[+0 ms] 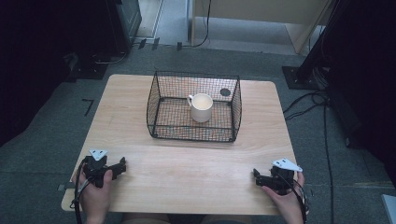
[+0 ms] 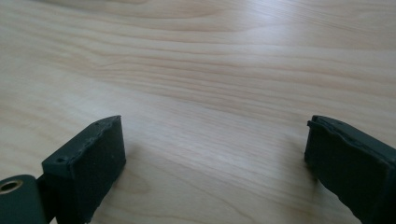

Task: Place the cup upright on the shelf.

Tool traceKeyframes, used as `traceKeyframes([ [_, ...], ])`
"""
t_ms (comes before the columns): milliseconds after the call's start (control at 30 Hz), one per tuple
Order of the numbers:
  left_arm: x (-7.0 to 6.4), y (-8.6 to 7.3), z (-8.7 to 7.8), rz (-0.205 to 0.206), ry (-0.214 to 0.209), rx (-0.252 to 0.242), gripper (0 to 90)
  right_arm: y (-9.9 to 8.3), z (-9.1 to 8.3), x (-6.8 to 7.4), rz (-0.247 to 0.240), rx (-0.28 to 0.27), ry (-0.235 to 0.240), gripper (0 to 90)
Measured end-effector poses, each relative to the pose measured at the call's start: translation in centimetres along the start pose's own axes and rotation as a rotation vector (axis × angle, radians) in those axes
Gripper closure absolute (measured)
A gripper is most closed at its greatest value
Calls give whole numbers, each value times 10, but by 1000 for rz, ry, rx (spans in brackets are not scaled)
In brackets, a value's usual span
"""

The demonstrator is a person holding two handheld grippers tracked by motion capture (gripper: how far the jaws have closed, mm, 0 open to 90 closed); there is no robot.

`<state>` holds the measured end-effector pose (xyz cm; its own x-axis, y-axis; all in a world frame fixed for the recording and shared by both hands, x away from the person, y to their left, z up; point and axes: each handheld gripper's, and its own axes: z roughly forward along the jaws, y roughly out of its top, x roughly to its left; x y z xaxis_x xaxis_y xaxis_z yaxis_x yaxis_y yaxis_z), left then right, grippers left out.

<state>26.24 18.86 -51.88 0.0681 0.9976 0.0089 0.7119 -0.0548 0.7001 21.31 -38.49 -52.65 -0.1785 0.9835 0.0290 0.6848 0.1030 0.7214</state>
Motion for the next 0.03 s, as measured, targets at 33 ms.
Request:
traceKeyframes([
  [33, 0, 0, 0, 0, 0, 0, 64, -1, -1, 0, 24, -2, -21, 57],
])
